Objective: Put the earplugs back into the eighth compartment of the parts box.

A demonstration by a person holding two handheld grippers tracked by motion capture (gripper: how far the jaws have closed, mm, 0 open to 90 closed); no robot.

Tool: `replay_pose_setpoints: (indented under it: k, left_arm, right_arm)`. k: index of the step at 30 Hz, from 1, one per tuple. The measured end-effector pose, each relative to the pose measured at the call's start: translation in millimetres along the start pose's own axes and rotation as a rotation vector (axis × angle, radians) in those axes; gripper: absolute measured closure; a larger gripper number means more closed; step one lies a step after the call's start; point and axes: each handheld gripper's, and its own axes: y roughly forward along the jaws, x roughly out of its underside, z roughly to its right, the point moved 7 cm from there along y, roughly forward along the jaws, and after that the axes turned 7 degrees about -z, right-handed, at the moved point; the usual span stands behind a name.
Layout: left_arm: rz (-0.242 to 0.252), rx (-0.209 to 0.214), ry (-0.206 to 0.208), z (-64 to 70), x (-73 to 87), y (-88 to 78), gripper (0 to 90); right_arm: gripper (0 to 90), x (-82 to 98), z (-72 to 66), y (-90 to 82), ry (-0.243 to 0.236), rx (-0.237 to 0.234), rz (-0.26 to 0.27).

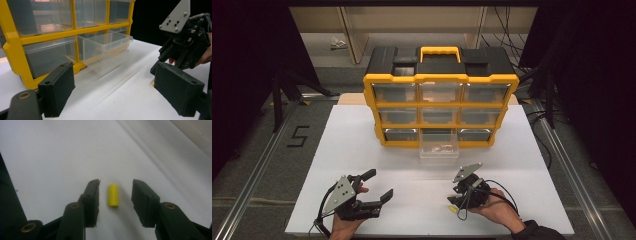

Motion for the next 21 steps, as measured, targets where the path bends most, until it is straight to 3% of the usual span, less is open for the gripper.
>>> replay_pose_setpoints:
  k: [7, 11, 15, 21]
  left_arm:
    - [0.001, 0.0, 0.004, 0.4, -0.2, -0.1, 16.1]
    - [-0.001, -0.002, 0.004, 0.0, 0.0, 0.0, 16.1]
    - [-0.002, -0.002, 0.007, 0.5, 0.0, 0.2, 16.1]
    - [0.001, -0.003, 0.005, 0.1, -0.2, -0.1, 16.2]
  right_arm:
    - [72.2, 3.0, -0.2, 11.0, -0.003, 0.016, -0.056]
    - [78.8, 2.7, 0.4, 10.7, -0.02, 0.02, -0.049]
    - [80.6, -0.4, 2.2, 0.0, -0.013, 0.034, -0.012]
    - [81.1, -12.9, 6.1, -23.9, -0.022, 0.047, 0.09]
